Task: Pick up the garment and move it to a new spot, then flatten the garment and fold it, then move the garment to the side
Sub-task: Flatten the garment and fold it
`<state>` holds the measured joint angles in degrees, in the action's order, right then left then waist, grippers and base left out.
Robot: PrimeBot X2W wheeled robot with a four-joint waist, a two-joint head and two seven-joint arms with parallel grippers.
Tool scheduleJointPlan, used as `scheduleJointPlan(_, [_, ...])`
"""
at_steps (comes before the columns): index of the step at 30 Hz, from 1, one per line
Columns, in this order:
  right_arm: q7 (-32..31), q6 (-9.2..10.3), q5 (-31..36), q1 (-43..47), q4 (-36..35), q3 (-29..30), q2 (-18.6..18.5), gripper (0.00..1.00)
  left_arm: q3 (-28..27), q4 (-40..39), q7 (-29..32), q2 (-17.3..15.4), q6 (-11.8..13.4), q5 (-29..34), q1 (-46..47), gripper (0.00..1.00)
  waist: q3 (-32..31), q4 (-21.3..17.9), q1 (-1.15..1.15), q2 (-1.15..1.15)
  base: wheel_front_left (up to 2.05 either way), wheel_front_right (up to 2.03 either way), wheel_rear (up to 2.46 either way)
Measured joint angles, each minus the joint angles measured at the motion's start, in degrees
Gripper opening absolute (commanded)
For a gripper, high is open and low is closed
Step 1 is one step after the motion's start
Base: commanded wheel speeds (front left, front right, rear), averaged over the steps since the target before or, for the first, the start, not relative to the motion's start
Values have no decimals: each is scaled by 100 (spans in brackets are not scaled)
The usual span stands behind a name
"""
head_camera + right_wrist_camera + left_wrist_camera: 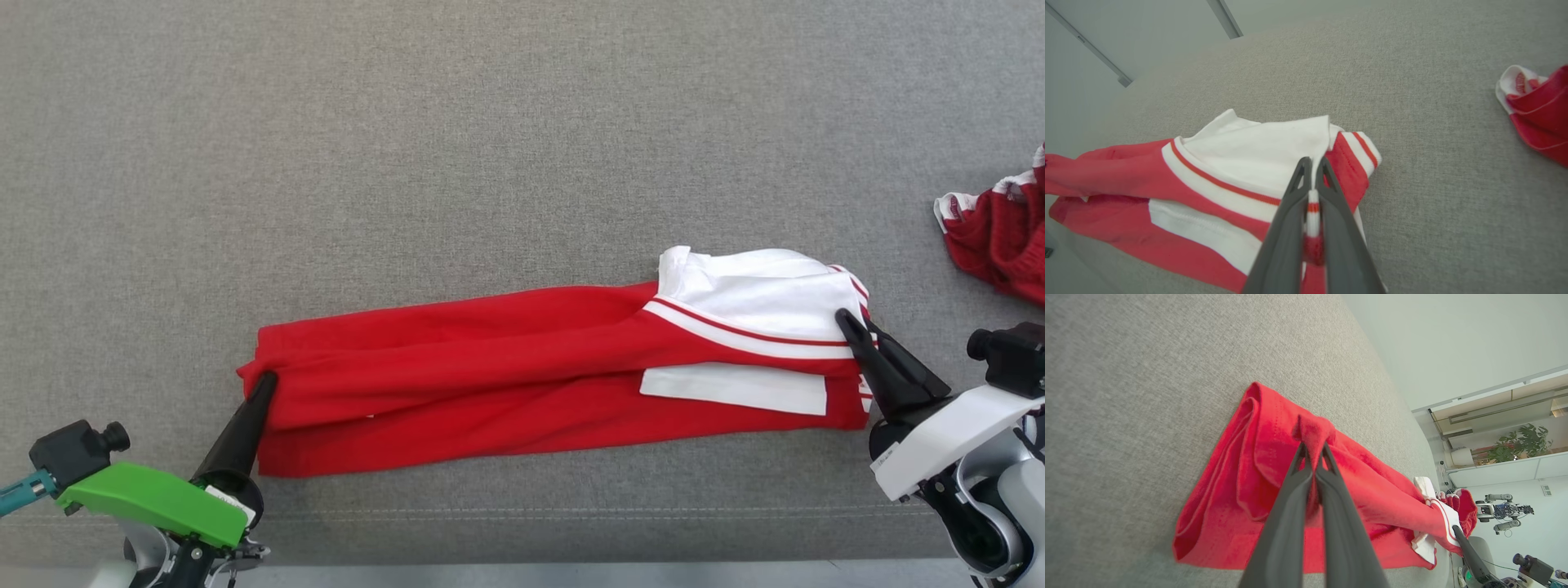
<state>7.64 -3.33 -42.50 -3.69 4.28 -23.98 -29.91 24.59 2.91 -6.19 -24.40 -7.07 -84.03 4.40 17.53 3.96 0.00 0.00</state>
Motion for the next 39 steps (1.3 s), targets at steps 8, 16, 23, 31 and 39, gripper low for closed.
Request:
scheduleJointPlan(8, [92, 1, 62, 8, -170, 4, -52, 0, -19, -59, -59, -21, 0, 0, -1, 0, -53, 24, 0, 0, 0, 0, 0])
scheduleJointPlan(16, [138, 40, 79, 68, -350, -119, 41, 0, -38, -107, -142, -78, 0, -8, -148, 0, -167, 5, 0, 0, 0, 0, 0])
scheduleJointPlan(23, [87, 101, 5, 453, -123, -123, 41, 0, 88, -121, -141, -81, 0, -51, -342, 0, -212, -52, 0, 0, 0, 0, 0])
scheduleJointPlan(31, [88, 153, -40, 452, -115, -63, 41, 0, 116, -121, -140, -93, 0, -51, -343, 0, -150, -67, 0, 0, 0, 0, 0])
scheduleJointPlan(39, [88, 193, -41, 452, -37, -110, 100, 2, 192, -119, -134, -79, 0, -51, -343, 0, -108, -60, 0, 0, 0, 0, 0])
